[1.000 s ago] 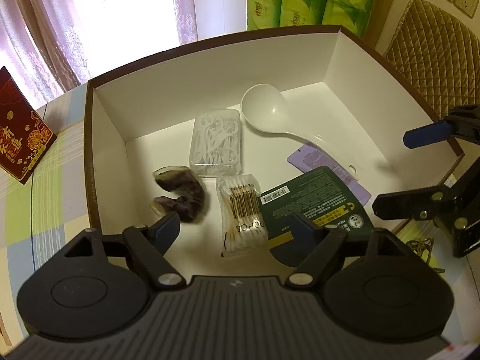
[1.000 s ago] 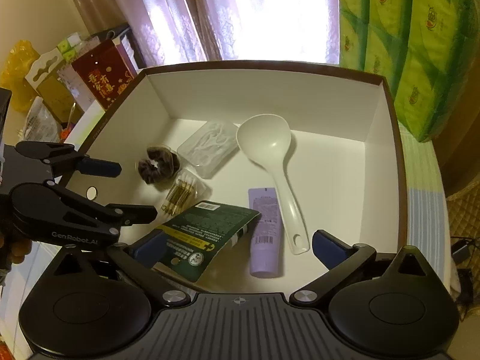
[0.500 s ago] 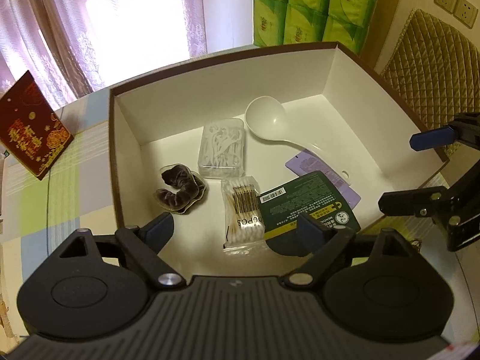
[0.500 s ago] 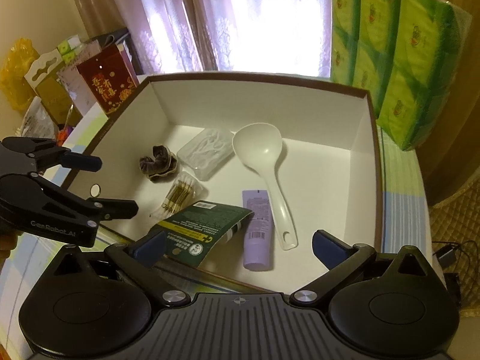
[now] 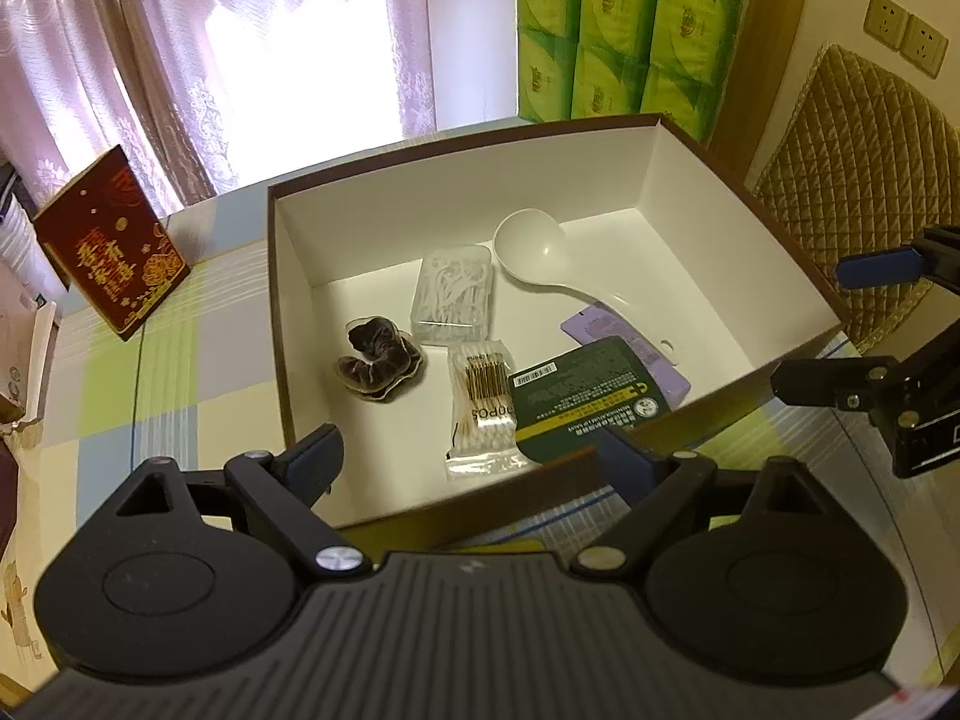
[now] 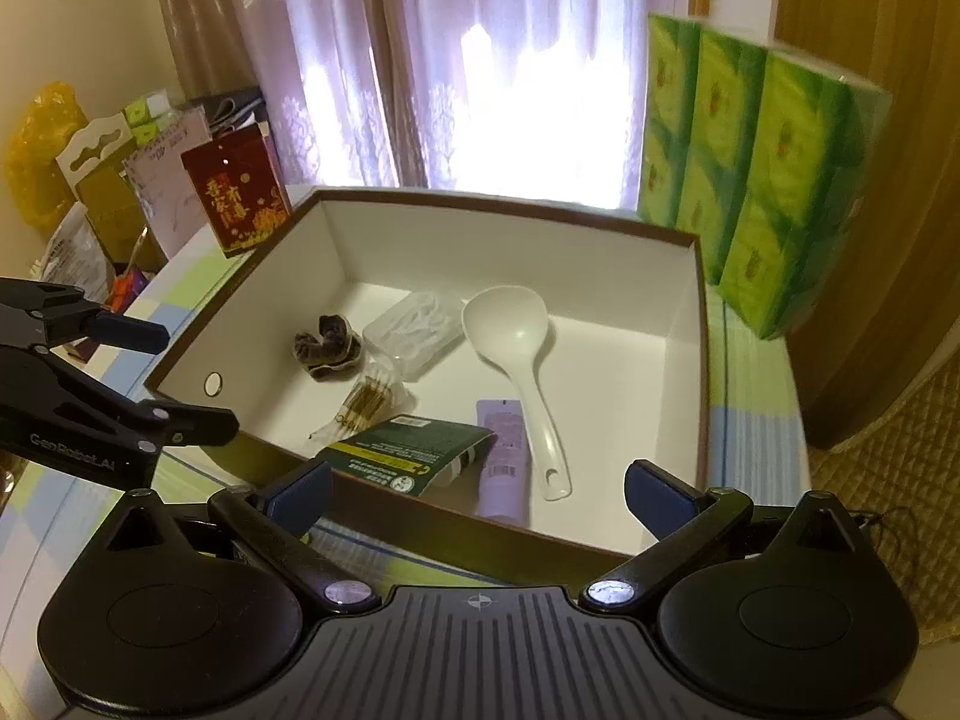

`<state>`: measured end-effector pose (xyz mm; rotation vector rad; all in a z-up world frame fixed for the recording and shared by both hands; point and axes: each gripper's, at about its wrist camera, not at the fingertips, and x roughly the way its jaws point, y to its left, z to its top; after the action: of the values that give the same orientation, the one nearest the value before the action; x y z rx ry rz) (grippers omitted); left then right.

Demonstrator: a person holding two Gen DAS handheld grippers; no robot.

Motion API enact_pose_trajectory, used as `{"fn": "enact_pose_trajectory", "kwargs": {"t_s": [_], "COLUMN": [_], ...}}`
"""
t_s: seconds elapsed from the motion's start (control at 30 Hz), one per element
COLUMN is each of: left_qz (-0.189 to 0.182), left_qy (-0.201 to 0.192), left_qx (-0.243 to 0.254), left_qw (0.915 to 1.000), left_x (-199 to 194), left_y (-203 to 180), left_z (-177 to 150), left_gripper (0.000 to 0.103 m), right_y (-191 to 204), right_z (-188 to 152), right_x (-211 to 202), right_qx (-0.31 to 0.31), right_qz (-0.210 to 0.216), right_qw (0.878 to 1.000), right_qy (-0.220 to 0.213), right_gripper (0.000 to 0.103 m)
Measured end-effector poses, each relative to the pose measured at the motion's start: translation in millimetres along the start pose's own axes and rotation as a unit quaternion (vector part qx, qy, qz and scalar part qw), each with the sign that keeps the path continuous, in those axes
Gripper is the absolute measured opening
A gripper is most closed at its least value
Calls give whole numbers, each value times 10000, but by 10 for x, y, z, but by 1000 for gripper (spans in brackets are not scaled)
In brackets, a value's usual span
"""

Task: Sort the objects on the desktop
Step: 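Withdraw both tools from the box toward the remaining items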

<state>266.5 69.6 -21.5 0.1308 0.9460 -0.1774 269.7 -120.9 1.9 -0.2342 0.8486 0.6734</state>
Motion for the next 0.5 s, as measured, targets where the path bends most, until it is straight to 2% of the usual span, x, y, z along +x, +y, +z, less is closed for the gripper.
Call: {"fn": "enact_pose_trajectory", "kwargs": {"t_s": [0.5], "left_qz": [119], "left_qy": [-242], "left_qx": [-145], "left_qw": [9995], "left_x": [-579], "left_y": [-82], "left_z": [-433], "left_gripper": [93], "right_y": [179], "right_z": [-354], "right_x": [-495], "right_qx": [-59], "right_qz": [-47], "right_qw": [9995], "right_qy": [-318], "right_gripper": [101]}}
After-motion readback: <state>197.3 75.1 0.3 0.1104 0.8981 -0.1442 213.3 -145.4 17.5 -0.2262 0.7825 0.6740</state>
